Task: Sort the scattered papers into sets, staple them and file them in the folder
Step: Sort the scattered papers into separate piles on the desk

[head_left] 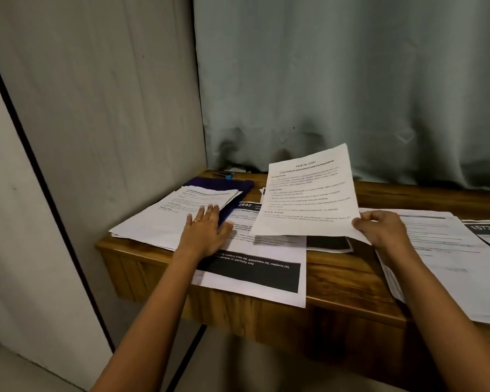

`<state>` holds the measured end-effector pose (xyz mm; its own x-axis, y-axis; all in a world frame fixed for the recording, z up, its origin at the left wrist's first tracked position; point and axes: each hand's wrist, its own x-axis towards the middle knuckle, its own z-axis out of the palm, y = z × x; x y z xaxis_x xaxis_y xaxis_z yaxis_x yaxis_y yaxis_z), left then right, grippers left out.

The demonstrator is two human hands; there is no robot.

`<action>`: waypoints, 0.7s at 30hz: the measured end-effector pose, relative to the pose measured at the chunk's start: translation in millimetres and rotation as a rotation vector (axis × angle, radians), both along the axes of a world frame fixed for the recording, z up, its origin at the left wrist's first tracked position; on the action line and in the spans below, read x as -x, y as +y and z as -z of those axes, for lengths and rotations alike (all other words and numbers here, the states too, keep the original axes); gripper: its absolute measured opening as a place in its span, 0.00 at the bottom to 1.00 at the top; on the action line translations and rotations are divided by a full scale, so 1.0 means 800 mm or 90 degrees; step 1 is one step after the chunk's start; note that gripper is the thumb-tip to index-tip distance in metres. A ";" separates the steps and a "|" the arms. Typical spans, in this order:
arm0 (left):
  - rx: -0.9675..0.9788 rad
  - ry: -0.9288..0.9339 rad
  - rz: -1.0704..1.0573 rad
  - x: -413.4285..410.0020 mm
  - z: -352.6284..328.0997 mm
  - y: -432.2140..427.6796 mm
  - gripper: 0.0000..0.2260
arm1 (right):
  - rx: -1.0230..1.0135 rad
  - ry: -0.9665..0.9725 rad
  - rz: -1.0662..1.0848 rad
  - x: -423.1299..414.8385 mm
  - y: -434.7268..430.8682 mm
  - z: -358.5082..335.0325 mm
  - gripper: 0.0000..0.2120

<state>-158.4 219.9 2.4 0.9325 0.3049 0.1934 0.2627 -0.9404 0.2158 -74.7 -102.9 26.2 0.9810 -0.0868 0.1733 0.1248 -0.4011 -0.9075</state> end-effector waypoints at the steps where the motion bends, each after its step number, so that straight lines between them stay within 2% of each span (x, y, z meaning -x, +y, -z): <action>1: -0.004 0.037 0.004 -0.004 0.000 0.002 0.31 | -0.013 0.005 0.003 -0.002 0.003 0.000 0.07; 3: 0.005 0.093 0.008 -0.010 0.004 0.002 0.32 | -0.031 0.010 0.008 -0.008 0.009 0.002 0.07; 6: -0.004 0.104 0.006 -0.012 0.018 0.002 0.33 | -0.036 0.005 0.021 -0.015 0.013 0.004 0.05; 10: 0.003 0.091 0.001 -0.013 0.027 0.004 0.32 | -0.005 0.009 0.060 -0.022 0.008 0.004 0.13; 14: 0.006 0.080 0.006 -0.015 0.029 0.006 0.31 | 0.007 0.008 0.097 -0.021 -0.007 -0.003 0.16; 17: 0.037 0.057 0.023 -0.013 0.027 0.009 0.30 | -0.008 0.004 0.140 -0.019 -0.024 -0.010 0.15; 21: 0.075 -0.044 0.047 -0.004 0.021 0.014 0.28 | -0.046 0.024 0.133 -0.018 -0.040 -0.013 0.09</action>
<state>-154.8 231.4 -14.3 0.9391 0.2605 0.2243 0.1748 -0.9237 0.3409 -60.0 -134.9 36.4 0.9460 -0.3002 0.1222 0.0102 -0.3490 -0.9371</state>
